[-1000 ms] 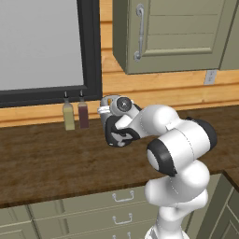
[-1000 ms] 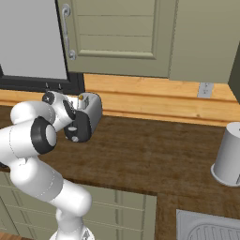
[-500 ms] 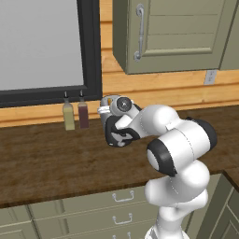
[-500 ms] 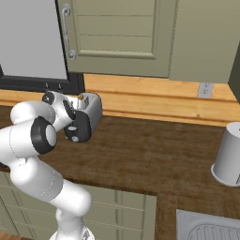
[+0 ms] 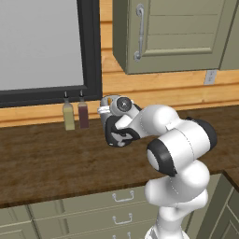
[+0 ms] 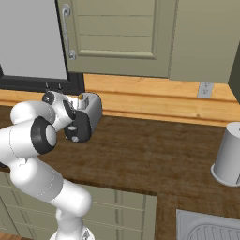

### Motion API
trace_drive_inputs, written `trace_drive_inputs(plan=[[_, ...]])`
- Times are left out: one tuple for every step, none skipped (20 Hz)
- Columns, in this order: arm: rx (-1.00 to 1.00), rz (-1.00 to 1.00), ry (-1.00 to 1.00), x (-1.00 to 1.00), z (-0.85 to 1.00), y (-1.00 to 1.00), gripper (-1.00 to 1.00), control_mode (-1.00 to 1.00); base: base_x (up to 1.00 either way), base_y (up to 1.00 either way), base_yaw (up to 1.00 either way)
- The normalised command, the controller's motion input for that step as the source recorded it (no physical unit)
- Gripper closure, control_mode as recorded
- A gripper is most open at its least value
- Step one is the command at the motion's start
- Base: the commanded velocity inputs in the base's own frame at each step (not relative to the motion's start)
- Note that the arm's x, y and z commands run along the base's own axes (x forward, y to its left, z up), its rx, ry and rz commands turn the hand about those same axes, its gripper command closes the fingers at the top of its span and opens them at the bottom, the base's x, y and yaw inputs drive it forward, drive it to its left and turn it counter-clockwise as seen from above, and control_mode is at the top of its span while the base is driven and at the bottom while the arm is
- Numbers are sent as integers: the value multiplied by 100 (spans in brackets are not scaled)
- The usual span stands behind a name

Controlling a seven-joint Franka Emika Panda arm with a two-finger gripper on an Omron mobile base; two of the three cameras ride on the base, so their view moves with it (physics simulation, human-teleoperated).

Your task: Start the toaster. Once the lever pops up, take the bread to the plate on the dining counter.

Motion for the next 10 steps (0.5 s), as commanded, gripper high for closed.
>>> trace_drive_inputs(plan=[[0, 0, 0, 0, 0, 0, -100, -100, 0, 0, 0], [0, 0, 0, 0, 0, 0, -100, -100, 0, 0, 0], [0, 0, 0, 0, 0, 0, -100, -100, 0, 0, 0], [0, 0, 0, 0, 0, 0, -100, -100, 0, 0, 0], [0, 0, 0, 0, 0, 0, -100, -100, 0, 0, 0], [0, 0, 0, 0, 0, 0, -100, -100, 0, 0, 0], [0, 0, 0, 0, 0, 0, -100, -100, 0, 0, 0], [0, 0, 0, 0, 0, 0, -100, -100, 0, 0, 0], [0, 0, 0, 0, 0, 0, -100, -100, 0, 0, 0], [0, 0, 0, 0, 0, 0, -100, -100, 0, 0, 0]])
